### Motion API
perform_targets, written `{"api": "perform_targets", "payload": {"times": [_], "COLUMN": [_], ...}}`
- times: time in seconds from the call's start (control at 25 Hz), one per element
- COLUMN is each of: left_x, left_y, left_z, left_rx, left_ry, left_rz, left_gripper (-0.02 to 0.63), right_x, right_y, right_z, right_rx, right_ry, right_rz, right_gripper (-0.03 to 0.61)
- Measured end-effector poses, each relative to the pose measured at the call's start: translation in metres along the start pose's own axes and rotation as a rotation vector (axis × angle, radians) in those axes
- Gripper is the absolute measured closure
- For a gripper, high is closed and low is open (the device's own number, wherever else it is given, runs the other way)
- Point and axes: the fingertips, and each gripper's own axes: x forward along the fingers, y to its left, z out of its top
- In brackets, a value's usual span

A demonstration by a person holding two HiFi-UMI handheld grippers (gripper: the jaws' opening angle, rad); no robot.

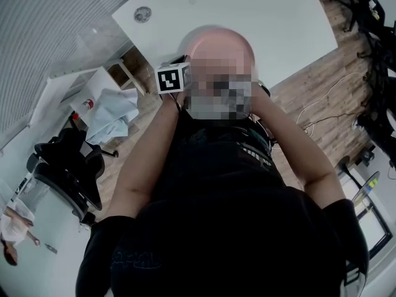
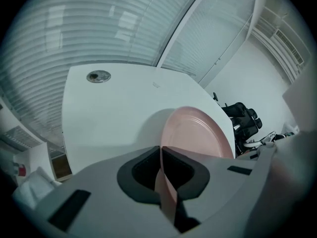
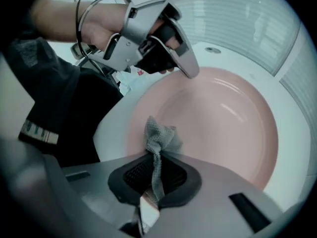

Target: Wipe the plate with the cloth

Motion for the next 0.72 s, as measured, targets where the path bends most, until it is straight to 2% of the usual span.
{"api": "perform_targets", "payload": {"times": [0.12, 0.24, 0.36, 0.48, 0.6, 0.72], "left_x": [0.0, 0.0, 0.001, 0.002, 0.003, 0.002], "left_y": [0.0, 0.0, -0.002, -0.002, -0.003, -0.002], "left_z": [-0.001, 0.0, 0.0, 0.0, 0.002, 0.004], "left_rx": [0.005, 0.013, 0.04, 0.068, 0.077, 0.089], "left_ry": [0.0, -0.001, 0.002, 0.001, -0.007, -0.027], "left_rz": [0.006, 0.015, 0.023, 0.027, 0.04, 0.049], "left_gripper": [0.588, 0.588, 0.588, 0.586, 0.586, 0.586], "right_x": [-0.011, -0.026, -0.038, -0.043, -0.044, -0.044], "right_y": [-0.026, -0.075, -0.125, -0.157, -0.169, -0.169], "right_z": [-0.038, -0.062, -0.057, -0.036, -0.025, -0.022], "right_rx": [0.012, 0.03, 0.059, 0.072, 0.061, 0.056], "right_ry": [0.108, 0.172, 0.133, 0.063, 0.056, 0.033], "right_rz": [-0.065, -0.221, -0.407, -0.542, -0.61, -0.634], "right_gripper": [0.545, 0.545, 0.545, 0.545, 0.545, 0.545]}}
